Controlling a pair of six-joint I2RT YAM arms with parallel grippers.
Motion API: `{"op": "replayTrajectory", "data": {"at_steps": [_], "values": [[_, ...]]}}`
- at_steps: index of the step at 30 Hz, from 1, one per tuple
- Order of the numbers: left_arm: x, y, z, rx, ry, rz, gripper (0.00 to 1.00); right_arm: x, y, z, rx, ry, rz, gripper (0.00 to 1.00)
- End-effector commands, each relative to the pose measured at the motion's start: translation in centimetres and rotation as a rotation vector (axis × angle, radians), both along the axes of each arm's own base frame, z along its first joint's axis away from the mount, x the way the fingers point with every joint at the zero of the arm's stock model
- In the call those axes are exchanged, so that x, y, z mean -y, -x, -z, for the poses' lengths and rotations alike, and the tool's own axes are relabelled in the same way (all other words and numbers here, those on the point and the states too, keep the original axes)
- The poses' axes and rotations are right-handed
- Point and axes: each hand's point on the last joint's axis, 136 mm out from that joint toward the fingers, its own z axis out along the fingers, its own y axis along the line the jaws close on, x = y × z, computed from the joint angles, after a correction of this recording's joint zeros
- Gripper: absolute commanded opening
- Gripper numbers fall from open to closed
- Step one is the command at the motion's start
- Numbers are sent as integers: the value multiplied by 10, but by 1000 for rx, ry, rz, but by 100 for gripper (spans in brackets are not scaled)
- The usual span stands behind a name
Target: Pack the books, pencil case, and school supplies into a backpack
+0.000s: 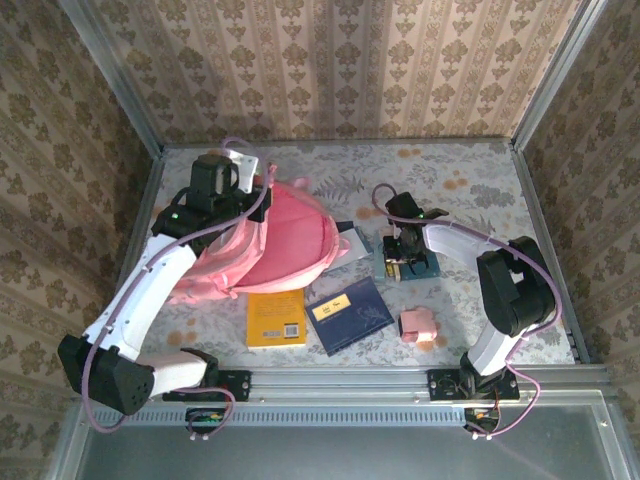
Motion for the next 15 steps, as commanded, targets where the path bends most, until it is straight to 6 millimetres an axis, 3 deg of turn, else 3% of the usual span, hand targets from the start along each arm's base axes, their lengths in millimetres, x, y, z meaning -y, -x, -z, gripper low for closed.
{"op": "replayTrajectory", "data": {"at_steps": [1,7,11,15], "values": [[5,-6,-35,114,23,19,4,-2,1,13,-21,-17,7,19],[5,-5,-37,115,20,22,4,1,1,8,12,-14,23,8],[6,-4,-42,113,21,31,4,6,-4,-16,86,-13,46,2],[11,-2,-51,112,38,61,0,8,-7,-53,188,-42,72,0]]}}
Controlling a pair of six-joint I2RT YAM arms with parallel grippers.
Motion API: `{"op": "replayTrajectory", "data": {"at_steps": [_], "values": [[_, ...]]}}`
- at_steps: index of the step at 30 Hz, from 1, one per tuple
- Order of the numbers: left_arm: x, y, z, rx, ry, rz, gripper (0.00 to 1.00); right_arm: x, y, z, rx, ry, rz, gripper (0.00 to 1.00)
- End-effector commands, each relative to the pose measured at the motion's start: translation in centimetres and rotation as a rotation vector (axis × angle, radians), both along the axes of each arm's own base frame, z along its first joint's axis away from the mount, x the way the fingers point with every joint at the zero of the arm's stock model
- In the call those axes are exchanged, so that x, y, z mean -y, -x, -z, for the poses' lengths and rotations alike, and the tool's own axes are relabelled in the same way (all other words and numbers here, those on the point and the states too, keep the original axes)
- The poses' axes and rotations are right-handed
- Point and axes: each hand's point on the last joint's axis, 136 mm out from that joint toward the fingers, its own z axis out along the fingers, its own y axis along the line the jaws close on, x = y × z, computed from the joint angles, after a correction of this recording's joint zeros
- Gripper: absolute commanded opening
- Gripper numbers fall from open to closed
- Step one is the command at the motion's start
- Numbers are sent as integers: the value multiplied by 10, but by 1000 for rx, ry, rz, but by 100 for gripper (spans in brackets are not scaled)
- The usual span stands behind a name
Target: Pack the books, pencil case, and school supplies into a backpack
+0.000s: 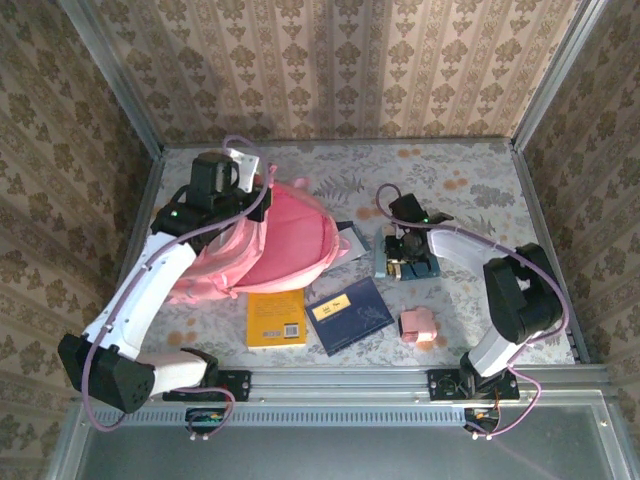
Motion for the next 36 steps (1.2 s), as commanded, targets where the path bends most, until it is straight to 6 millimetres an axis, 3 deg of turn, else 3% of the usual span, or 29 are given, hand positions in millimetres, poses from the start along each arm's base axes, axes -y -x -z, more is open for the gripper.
{"op": "replayTrajectory", "data": {"at_steps": [1,6,11,17,21,23,29,32,36], "values": [[12,-3,-50,116,57,66,0,4,-7,-47,135,-32,46,0],[22,2,-64,92,70,135,0,-1,-8,-107,292,-130,42,0],[19,12,-79,115,62,181,0,-39,-6,-160,396,-315,-48,0],[16,26,-90,125,94,246,0,-90,-2,-195,428,-438,-158,0],[10,28,-96,131,146,252,0,-139,5,-196,368,-516,-264,0],[10,30,-101,137,173,268,0,-163,7,-179,302,-498,-317,0],[25,45,-123,158,241,390,0,-227,2,-169,180,-597,-388,0],[31,50,-129,155,270,441,0,-252,-9,-159,145,-591,-382,1],[34,55,-135,172,293,470,0,-273,-36,-132,122,-554,-262,0]]}}
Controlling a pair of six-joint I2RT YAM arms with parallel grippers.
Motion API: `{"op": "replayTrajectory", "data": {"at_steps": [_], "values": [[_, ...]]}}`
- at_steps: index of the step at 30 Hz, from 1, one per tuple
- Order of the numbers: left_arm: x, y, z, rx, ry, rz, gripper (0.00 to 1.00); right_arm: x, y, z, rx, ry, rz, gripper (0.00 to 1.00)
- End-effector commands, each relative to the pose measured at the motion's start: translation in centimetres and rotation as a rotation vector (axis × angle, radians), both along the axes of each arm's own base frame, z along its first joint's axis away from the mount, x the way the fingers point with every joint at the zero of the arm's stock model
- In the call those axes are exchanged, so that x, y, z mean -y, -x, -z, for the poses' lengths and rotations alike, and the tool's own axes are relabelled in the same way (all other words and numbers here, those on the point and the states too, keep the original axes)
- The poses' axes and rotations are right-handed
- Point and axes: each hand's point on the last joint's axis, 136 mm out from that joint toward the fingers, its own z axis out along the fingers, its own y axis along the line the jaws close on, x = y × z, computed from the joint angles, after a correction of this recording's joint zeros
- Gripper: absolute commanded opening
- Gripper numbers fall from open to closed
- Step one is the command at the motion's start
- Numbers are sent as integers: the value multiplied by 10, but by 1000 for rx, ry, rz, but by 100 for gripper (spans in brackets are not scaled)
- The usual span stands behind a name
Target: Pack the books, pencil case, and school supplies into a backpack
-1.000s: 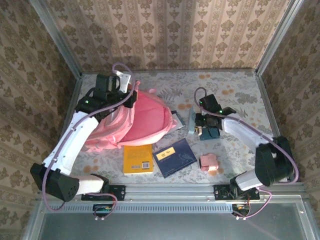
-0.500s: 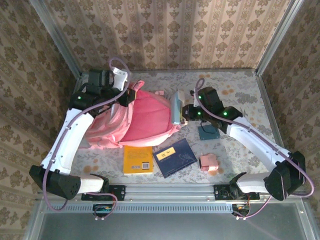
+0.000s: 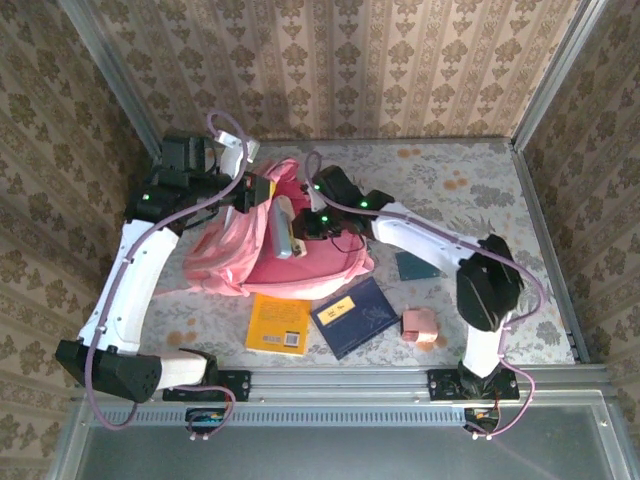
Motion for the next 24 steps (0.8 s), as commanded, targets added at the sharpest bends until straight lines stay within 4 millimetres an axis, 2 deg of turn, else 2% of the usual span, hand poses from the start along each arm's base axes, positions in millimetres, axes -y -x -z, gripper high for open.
{"op": "replayTrajectory", "data": {"at_steps": [1,4,9,11,14,17,19,21,24], "values": [[15,19,-73,224,143,132,0,-21,-22,1,-25,-35,107,0],[17,23,-79,237,165,155,0,-38,-38,12,-39,-43,185,0],[22,25,-90,242,228,183,0,-50,-58,29,-7,75,345,2],[26,25,-95,244,259,200,0,-78,-54,26,-15,29,305,2],[27,20,-90,231,253,200,0,-115,-48,18,-85,-125,250,6],[27,15,-81,226,234,190,0,-124,-47,15,-89,-167,270,10],[27,15,-80,225,233,195,0,-117,-49,21,-74,-111,312,12],[28,14,-81,229,232,199,0,-111,-50,33,-75,-51,351,24],[26,13,-82,242,218,190,0,-124,-47,38,-95,-70,298,50]]}}
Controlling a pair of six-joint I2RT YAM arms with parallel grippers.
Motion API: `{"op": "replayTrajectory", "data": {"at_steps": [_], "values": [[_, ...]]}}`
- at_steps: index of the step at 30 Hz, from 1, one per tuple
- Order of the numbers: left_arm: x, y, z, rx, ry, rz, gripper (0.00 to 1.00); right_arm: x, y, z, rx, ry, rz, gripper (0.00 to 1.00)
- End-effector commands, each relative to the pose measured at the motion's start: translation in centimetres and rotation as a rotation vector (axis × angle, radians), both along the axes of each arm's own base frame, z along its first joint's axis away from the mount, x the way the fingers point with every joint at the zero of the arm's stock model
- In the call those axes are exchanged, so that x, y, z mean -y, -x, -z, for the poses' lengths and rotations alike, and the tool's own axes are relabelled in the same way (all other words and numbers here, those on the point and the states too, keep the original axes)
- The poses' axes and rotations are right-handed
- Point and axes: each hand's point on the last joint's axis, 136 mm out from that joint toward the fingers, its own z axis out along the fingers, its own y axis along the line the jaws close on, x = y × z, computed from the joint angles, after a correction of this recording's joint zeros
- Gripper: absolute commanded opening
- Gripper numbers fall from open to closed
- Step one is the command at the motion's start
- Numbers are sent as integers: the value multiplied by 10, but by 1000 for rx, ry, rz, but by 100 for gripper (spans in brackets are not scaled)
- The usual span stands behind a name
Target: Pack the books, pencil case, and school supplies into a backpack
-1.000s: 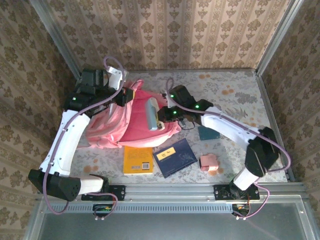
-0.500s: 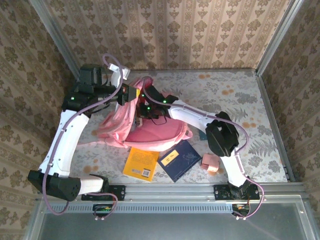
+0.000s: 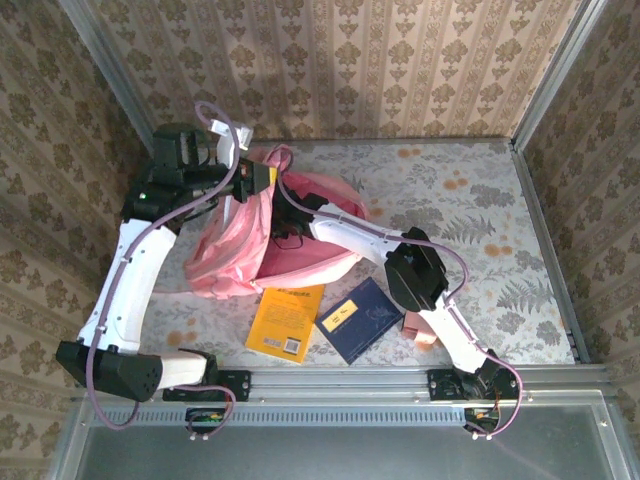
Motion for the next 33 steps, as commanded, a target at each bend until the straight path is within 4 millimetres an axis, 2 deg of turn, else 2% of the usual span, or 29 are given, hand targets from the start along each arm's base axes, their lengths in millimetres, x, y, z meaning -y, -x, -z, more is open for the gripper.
{"op": "replayTrajectory", "data": {"at_steps": [1,3,4,8,13,17,24,33], "values": [[20,22,-52,208,89,162,0,-22,8,-3,19,-15,-47,57],[15,20,-49,214,69,133,0,-26,11,-10,55,-22,-102,71],[13,18,-47,215,59,118,0,-27,12,-14,74,-26,-122,74],[-6,12,-40,245,-22,-1,0,-29,24,-51,209,-106,-247,82],[-33,1,-28,258,-105,-169,0,-9,39,-94,358,-138,-308,87],[-43,-4,-27,250,-99,-229,0,23,38,-103,378,-117,-231,87],[-54,-9,-20,221,-111,-296,0,82,37,-104,366,-27,-121,83],[-52,-29,12,79,-61,-356,0,189,54,-137,471,183,-15,83]]}}
